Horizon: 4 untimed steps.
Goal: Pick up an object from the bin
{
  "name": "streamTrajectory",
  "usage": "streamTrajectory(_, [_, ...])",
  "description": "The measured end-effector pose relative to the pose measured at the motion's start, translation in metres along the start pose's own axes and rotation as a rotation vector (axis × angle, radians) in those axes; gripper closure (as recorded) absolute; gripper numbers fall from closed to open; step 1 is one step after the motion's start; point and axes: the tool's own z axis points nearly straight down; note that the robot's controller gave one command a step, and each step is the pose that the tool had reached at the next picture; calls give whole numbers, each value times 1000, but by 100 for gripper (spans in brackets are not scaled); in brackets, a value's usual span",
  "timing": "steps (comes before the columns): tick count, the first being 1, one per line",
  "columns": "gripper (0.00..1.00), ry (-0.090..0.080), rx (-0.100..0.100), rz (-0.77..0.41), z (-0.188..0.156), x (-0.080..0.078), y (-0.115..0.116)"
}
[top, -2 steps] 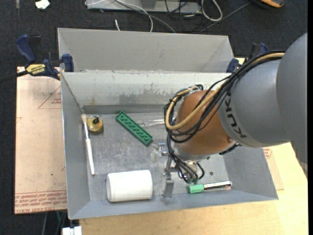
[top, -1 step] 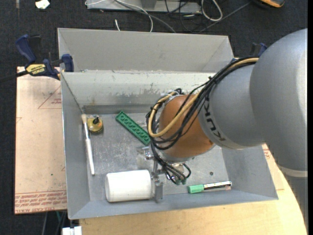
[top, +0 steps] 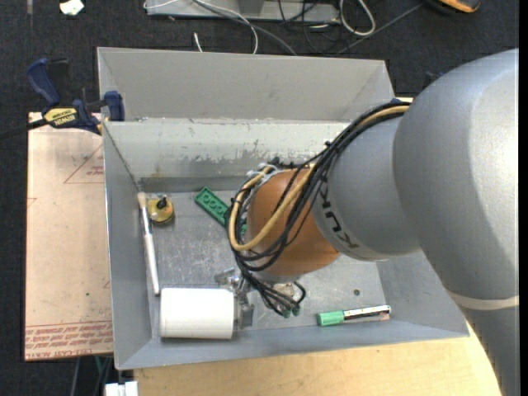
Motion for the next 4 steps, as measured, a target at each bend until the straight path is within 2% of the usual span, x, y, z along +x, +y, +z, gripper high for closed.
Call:
streamTrajectory(1, [100,0,0,1,0,0,0])
streamTrajectory(2, [0,-7,1,-7,3,-82,-44])
streamTrajectory(3, [0,-4,-1,-8,4,-81,-43])
streamTrajectory(4, [0,6,-4,83,-26,-101,-56])
